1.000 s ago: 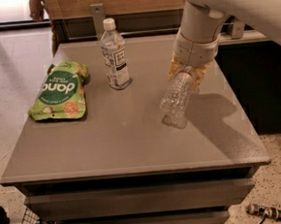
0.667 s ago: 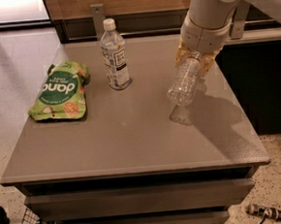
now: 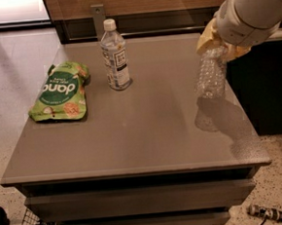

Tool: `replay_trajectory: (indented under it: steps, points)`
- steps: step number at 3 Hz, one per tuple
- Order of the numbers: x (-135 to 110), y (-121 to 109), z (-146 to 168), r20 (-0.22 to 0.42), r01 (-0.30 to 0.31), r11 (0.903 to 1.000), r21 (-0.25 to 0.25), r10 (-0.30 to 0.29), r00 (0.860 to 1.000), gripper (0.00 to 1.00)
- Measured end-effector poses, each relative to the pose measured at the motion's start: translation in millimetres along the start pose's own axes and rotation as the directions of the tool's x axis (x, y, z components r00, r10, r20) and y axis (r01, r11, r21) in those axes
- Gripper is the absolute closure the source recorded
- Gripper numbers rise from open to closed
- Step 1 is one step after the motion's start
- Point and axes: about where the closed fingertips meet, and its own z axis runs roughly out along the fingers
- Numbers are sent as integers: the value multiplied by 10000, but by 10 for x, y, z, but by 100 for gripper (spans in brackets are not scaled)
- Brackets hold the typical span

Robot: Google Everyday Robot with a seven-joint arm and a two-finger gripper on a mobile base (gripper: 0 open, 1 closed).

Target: Place water bottle upright

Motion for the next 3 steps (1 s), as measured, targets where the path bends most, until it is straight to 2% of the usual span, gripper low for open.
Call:
replay_trajectory:
  steps: [1, 2, 3]
  points:
    - [-72, 0, -125, 793, 314, 9870, -1574, -191, 9967, 100]
    - [-382, 52, -246, 1914, 647, 9388, -3383, 13, 9815, 100]
    - [-446, 275, -338, 1876, 1083, 8584, -5014, -143, 9821, 100]
